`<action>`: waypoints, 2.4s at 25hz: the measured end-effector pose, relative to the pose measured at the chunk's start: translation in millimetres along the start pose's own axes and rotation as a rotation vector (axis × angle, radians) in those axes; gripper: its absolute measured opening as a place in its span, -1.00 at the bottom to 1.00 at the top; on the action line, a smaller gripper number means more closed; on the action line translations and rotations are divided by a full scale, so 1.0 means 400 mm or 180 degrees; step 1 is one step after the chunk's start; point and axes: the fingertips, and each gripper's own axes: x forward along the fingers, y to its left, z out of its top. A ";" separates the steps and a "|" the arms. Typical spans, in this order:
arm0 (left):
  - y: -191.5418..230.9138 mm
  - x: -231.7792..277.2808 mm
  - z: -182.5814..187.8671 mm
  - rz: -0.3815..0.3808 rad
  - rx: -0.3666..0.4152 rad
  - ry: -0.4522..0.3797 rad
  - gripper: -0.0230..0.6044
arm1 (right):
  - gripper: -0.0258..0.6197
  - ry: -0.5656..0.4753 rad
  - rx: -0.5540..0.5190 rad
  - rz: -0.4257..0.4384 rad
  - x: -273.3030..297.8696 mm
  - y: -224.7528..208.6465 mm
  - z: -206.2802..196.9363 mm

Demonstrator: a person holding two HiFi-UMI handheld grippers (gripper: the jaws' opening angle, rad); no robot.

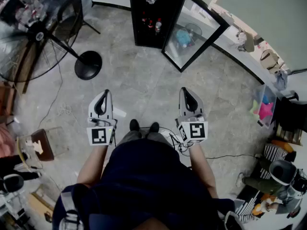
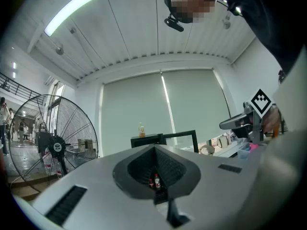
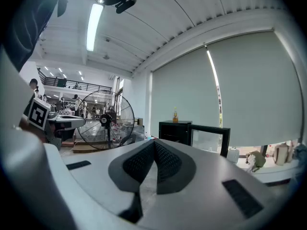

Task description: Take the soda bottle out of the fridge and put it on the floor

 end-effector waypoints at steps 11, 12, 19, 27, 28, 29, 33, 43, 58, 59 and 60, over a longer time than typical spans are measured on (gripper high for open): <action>-0.005 0.000 -0.002 -0.0025 -0.0013 -0.0003 -0.85 | -0.87 -0.0020 -0.0036 0.0033 -0.002 0.009 0.002; -0.006 0.001 -0.003 -0.0031 -0.0013 -0.0005 -0.85 | -0.87 -0.0033 -0.0023 0.0042 -0.001 0.011 0.003; -0.013 -0.002 -0.001 -0.0073 0.0002 -0.0021 -0.85 | -0.86 -0.0097 -0.0046 0.0100 -0.008 0.033 0.011; -0.015 -0.009 -0.009 -0.0088 -0.0009 -0.0011 -0.85 | -0.86 -0.0086 -0.0153 0.0105 -0.005 0.043 -0.002; -0.014 -0.008 -0.011 -0.0085 -0.0008 -0.0010 -0.85 | -0.86 -0.0084 -0.0158 0.0106 -0.002 0.041 -0.004; -0.013 -0.006 -0.012 -0.0081 -0.0008 -0.0004 -0.85 | -0.86 -0.0077 -0.0164 0.0109 0.002 0.040 -0.007; -0.012 -0.005 -0.012 -0.0075 -0.0004 0.0015 -0.85 | -0.69 -0.0015 -0.0136 0.0173 0.014 0.041 -0.017; 0.017 -0.011 -0.031 -0.0145 -0.0027 0.0020 -0.85 | -0.05 -0.0135 -0.0058 0.0325 0.077 0.071 -0.001; 0.162 0.091 -0.073 -0.0390 -0.0039 0.0007 -0.85 | 0.00 -0.0159 -0.0150 0.0211 0.332 0.098 0.004; 0.170 0.111 -0.081 -0.0380 -0.0034 0.0033 -0.85 | 0.00 -0.0156 -0.0162 0.0222 0.358 0.088 -0.001; 0.176 0.129 -0.089 -0.0374 -0.0014 0.0059 -0.85 | 0.00 -0.0153 -0.0180 0.0237 0.382 0.077 -0.005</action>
